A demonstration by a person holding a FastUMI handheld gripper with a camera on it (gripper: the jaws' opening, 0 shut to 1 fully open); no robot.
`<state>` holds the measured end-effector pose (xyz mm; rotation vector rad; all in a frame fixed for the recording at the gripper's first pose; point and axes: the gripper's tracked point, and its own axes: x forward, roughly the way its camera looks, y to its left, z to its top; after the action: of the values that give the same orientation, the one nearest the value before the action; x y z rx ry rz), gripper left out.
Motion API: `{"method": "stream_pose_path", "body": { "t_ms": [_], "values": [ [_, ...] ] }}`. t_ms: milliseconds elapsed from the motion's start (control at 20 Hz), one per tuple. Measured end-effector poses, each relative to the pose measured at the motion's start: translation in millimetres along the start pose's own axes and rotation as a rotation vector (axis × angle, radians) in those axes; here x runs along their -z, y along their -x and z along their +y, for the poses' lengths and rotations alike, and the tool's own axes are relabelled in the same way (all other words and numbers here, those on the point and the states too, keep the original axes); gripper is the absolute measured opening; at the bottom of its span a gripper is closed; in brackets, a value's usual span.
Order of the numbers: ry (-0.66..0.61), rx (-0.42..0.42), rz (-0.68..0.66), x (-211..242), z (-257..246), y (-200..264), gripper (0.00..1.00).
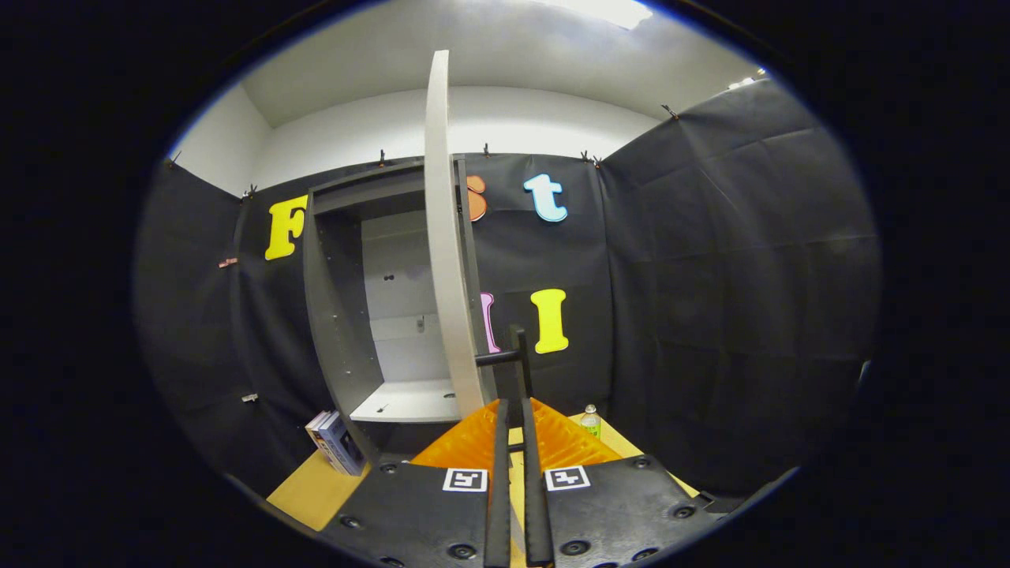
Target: Open the shoe cabinet door, grab the shoes and put them into the shoe cabinet, then close the shoe cabinet door.
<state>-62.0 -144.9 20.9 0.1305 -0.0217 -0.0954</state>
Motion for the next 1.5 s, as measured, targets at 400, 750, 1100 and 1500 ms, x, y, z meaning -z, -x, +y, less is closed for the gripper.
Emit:
{"method": "stream_pose_path", "body": {
  "t_ms": [400,750,1100,1500],
  "values": [
    [0.032,-0.107,0.277,112.9,73.4,39.4,0.63],
    [0.027,-0.170,0.633,287.3,132.0,27.2,0.97],
    [0.026,-0.181,0.801,411.4,148.0,2.1,0.97],
    [0.034,-0.170,0.881,515.4,163.1,-31.4,0.97]
  ]
}}
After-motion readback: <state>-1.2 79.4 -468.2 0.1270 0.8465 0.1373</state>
